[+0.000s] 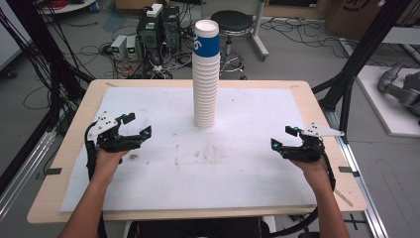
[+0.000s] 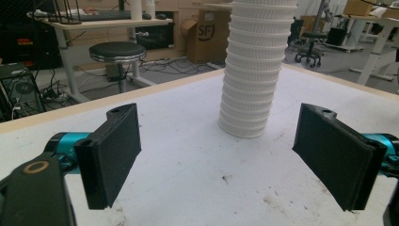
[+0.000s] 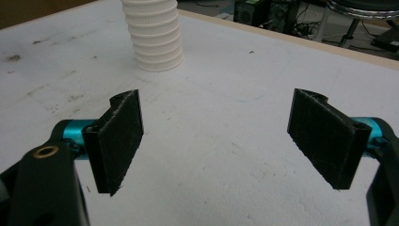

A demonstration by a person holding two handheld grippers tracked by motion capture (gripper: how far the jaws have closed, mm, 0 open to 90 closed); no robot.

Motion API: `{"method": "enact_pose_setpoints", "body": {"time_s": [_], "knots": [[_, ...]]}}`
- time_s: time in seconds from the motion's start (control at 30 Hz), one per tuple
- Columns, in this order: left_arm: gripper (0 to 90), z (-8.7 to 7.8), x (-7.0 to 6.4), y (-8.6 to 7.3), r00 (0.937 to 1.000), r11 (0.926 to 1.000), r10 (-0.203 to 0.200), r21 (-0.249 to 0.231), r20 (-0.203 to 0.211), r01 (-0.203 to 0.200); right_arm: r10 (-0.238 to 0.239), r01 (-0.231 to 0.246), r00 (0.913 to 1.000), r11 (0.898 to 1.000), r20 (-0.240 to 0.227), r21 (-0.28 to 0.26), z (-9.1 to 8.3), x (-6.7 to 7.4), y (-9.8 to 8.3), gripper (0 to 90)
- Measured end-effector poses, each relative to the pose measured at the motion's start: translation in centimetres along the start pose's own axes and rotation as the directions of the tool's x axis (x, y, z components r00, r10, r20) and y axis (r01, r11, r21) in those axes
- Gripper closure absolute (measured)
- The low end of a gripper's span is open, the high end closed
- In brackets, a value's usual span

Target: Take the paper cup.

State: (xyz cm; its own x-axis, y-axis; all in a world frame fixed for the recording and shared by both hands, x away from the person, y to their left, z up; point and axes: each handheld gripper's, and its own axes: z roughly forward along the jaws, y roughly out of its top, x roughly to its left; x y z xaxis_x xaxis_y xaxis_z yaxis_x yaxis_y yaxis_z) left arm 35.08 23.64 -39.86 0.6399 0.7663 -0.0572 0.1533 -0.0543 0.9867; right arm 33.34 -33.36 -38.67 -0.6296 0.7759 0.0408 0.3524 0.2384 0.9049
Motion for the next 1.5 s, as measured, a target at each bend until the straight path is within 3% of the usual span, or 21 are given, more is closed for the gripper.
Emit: {"method": "enact_pose_setpoints", "body": {"time_s": [0.5,0.7,0.83,1.13,1.27,1.5], "knots": [[15.1,0.5,-0.1,-0.1,1.0000,0.9997,0.001,0.025,0.000,-0.001,0.008,-0.008,0.9999,1.000,-0.007,-0.020,0.0,0.2,0.4,19.0],[15.1,0.0,-0.2,-0.1,0.9999,0.9997,-0.010,0.023,-0.003,0.010,0.012,-0.015,0.9979,0.999,-0.064,-0.044,0.9,1.0,2.1,19.0],[15.1,0.0,-0.2,0.0,0.9999,0.9996,-0.015,0.024,0.000,0.015,-0.003,-0.004,0.9945,0.998,-0.105,-0.065,1.8,1.6,3.8,19.0],[15.1,0.0,0.1,-0.1,0.9996,0.9992,-0.029,0.029,0.001,0.029,-0.078,0.064,0.9811,0.995,-0.177,-0.081,5.6,2.4,10.5,19.1],[15.1,0.1,0.0,-0.1,0.9995,0.9990,-0.032,0.030,0.006,0.032,-0.077,0.054,0.9721,0.993,-0.222,-0.104,7.8,2.7,13.1,19.0],[15.1,0.1,0.2,-0.2,0.9992,0.9988,-0.039,0.029,0.006,0.038,-0.092,0.062,0.9630,0.990,-0.254,-0.124,10.8,3.1,16.8,19.0]]}}
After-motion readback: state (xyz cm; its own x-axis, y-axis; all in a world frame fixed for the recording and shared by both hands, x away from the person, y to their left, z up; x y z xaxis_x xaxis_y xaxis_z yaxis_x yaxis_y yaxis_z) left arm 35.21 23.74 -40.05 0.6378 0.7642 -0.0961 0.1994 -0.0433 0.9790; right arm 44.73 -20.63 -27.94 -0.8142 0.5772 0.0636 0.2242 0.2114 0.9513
